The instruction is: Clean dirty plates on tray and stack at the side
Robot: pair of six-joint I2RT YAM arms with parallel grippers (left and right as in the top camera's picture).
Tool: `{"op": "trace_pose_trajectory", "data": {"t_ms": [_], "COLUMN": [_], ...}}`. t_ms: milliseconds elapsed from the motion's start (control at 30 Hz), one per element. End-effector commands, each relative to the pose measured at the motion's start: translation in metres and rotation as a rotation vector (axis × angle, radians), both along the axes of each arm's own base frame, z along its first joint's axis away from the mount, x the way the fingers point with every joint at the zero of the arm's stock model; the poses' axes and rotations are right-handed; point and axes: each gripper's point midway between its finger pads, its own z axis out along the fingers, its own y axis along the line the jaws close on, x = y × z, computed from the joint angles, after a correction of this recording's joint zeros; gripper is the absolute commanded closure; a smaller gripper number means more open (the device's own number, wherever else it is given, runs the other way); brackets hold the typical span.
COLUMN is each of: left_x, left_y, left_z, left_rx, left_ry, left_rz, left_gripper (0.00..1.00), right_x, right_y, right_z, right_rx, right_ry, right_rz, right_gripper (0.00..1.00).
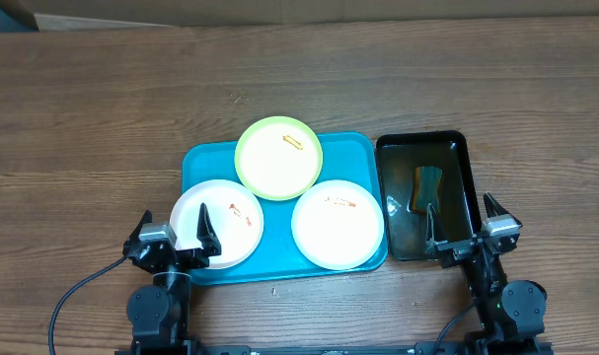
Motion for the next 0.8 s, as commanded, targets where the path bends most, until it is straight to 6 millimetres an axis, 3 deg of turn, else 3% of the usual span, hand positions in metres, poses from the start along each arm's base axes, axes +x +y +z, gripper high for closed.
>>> {"op": "trace_pose_trajectory", "data": {"t_ms": [0, 767], "left_x": [-0.0003, -0.0003], "left_y": [0.0007, 0.0007], "left_z": [0.0012, 0.0011], "left_rx": [0.020, 0.019], "left_ry": [-0.008, -0.008], "left_rz": [0.003, 0.003], "left_gripper": [0.00, 0.00], "right_x": [0.0003, 0.0003], "right_y": [-0.0016, -0.0016], "right_z": [-0.0021, -0.0021], "right_rx": [-0.003, -0.003], "right_ry": [-0.003, -0.003], "right_rz": [-0.008, -0.008], "right_gripper": [0.00, 0.00]}}
